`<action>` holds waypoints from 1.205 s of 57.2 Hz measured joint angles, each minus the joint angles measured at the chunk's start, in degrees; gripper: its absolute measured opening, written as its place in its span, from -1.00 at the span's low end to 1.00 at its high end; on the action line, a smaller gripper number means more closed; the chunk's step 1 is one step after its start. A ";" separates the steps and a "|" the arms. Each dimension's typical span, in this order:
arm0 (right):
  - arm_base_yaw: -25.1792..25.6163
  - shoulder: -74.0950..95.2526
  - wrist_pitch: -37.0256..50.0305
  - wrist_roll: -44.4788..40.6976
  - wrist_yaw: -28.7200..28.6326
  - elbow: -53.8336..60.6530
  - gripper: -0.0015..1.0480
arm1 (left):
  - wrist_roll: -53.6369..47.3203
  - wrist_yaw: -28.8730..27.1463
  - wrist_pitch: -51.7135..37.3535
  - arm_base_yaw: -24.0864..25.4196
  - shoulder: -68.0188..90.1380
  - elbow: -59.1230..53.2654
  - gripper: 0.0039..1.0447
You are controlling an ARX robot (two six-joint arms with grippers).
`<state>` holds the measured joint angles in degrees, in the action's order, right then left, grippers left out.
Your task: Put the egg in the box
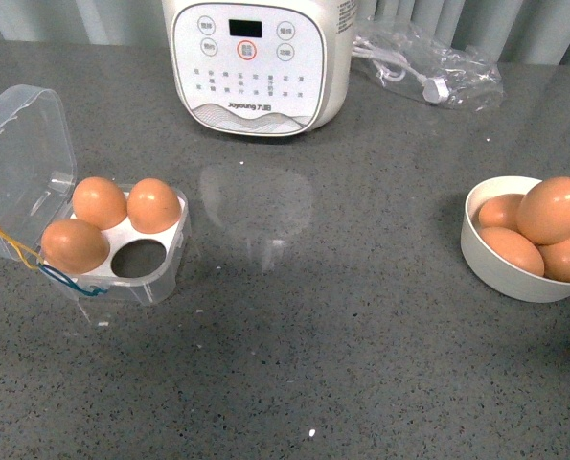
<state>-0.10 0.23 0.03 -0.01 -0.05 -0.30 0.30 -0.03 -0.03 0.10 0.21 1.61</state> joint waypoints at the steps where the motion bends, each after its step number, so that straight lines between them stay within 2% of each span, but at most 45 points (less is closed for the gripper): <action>1: 0.00 0.00 0.00 0.00 -0.02 0.00 0.86 | 0.00 0.00 0.00 0.00 0.00 0.00 0.87; 45: 0.00 0.02 -0.02 0.04 0.07 0.00 0.86 | 0.00 0.00 0.00 0.00 0.00 0.00 0.87; 47: -1.25 1.31 -1.70 2.69 4.24 -0.63 0.86 | 0.00 0.00 0.00 0.00 0.00 0.00 0.87; 50: -5.18 9.86 -1.92 11.52 17.81 -3.76 0.86 | -0.02 0.00 0.00 0.00 0.00 0.00 0.87; 53: -6.23 19.28 2.29 18.75 23.61 -6.60 0.86 | -0.02 -0.07 0.00 -0.02 0.00 0.00 0.87; 55: -6.67 24.87 5.51 21.31 24.35 -8.26 0.86 | -0.04 0.17 0.00 -0.02 -0.02 0.00 0.87; 57: -6.71 29.97 8.46 22.73 23.71 -9.68 0.86 | -0.02 0.09 0.00 -0.02 -0.02 0.00 0.87; 63: -6.64 45.51 19.50 24.57 14.60 -11.47 0.86 | -0.04 0.04 0.00 -0.02 -0.02 0.00 0.87; 69: -6.67 57.09 24.35 23.54 8.72 -12.83 0.86 | -0.02 0.00 0.00 -0.02 -0.02 0.00 0.87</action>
<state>-6.76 57.32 24.38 23.53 8.67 -13.13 0.27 -0.03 -0.03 0.08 0.19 1.61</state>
